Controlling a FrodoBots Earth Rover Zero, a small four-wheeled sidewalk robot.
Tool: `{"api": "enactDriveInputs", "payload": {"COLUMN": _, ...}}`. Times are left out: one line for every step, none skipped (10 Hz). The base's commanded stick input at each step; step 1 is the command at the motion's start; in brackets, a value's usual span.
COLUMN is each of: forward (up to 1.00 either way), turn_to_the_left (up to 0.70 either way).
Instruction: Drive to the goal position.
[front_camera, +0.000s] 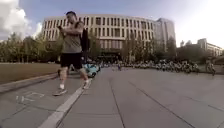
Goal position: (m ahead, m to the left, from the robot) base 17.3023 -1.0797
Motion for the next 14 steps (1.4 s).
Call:
{"api": "enactDriveInputs", "payload": {"forward": 0.7, "turn_to_the_left": 0.0}}
{"api": "enactDriveInputs", "payload": {"forward": 0.7, "turn_to_the_left": 0.0}}
{"api": "enactDriveInputs", "payload": {"forward": 0.7, "turn_to_the_left": 0.0}}
{"api": "enactDriveInputs", "payload": {"forward": 0.7, "turn_to_the_left": 0.0}}
{"api": "enactDriveInputs", "payload": {"forward": 0.7, "turn_to_the_left": 0.0}}
{"api": "enactDriveInputs", "payload": {"forward": 0.7, "turn_to_the_left": 0.0}}
{"api": "enactDriveInputs", "payload": {"forward": 0.7, "turn_to_the_left": 0.0}}
{"api": "enactDriveInputs", "payload": {"forward": 0.7, "turn_to_the_left": 0.0}}
{"api": "enactDriveInputs", "payload": {"forward": 0.7, "turn_to_the_left": 0.0}}
{"api": "enactDriveInputs", "payload": {"forward": 0.7, "turn_to_the_left": 0.0}}
{"api": "enactDriveInputs", "payload": {"forward": 0.7, "turn_to_the_left": 0.0}}
{"api": "enactDriveInputs", "payload": {"forward": 0.7, "turn_to_the_left": 0.0}}
{"api": "enactDriveInputs", "payload": {"forward": 0.7, "turn_to_the_left": 0.0}}
{"api": "enactDriveInputs", "payload": {"forward": 0.7, "turn_to_the_left": 0.0}}
